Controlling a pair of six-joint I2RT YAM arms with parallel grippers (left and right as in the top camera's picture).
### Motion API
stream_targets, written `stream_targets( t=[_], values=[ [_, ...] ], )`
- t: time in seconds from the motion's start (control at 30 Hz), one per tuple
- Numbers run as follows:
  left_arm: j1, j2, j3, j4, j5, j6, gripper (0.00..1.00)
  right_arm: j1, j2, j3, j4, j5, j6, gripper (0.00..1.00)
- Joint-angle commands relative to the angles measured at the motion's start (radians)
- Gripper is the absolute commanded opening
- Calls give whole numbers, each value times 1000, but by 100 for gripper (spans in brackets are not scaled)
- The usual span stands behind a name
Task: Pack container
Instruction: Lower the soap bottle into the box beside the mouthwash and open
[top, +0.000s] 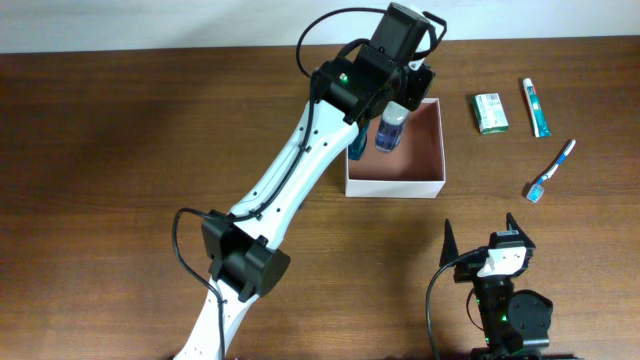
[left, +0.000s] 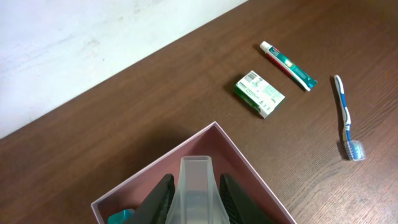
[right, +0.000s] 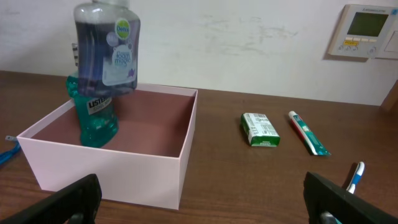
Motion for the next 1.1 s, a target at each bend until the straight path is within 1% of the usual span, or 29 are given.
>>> stream_targets(
  t=[0.0,0.5,1.07],
  values=[
    [2,18,32,12,11,-13,25,9,-6,-5,-6,5,2,99],
    [3,69,32,11,10,-13,25,9,-6,-5,-6,5,2,99],
    [34,121,32,10,12,-13,26,9,-6,-5,-6,5,2,99]
  ],
)
